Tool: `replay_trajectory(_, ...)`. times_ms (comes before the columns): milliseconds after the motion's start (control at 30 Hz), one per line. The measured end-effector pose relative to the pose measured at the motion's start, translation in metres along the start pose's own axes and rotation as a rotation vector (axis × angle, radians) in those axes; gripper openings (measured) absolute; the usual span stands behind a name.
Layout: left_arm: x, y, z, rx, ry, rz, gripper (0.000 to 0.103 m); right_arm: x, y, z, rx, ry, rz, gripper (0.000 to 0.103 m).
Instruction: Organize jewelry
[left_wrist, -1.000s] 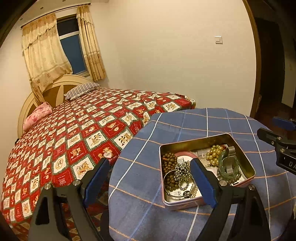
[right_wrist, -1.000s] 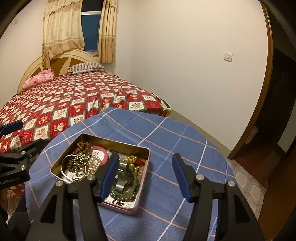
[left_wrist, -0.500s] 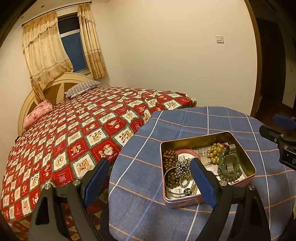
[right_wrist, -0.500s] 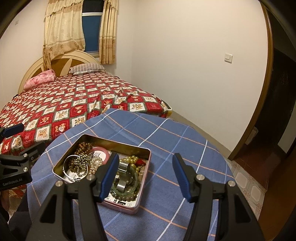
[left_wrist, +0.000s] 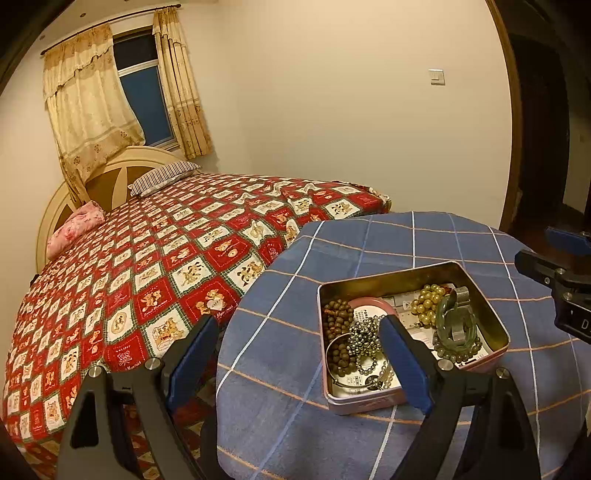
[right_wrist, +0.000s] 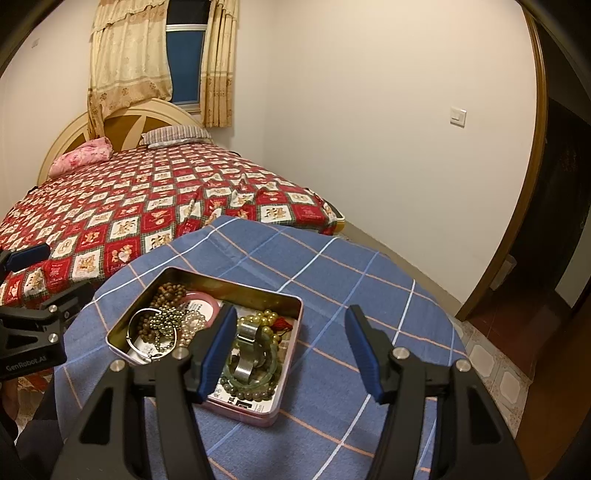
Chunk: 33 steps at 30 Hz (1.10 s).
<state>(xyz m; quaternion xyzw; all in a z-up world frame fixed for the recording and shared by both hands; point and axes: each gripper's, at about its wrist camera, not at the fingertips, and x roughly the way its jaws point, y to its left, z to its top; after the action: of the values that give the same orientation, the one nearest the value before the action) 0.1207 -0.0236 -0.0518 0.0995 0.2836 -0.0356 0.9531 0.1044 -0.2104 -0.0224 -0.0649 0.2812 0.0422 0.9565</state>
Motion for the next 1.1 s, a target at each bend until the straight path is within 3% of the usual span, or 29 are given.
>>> replay_trajectory(600, -0.0012, -0.0004, 0.0051, 0.003, -0.010, 0.020, 0.089, -0.0038, 0.0016, 0.0005, 0.005, -0.012, 0.000, 0.063)
replay_trajectory(1100, -0.0060, 0.0019, 0.0030, 0.017, -0.040, 0.090, 0.089, -0.0019, -0.0015, 0.0003, 0.007, -0.009, -0.001, 0.063)
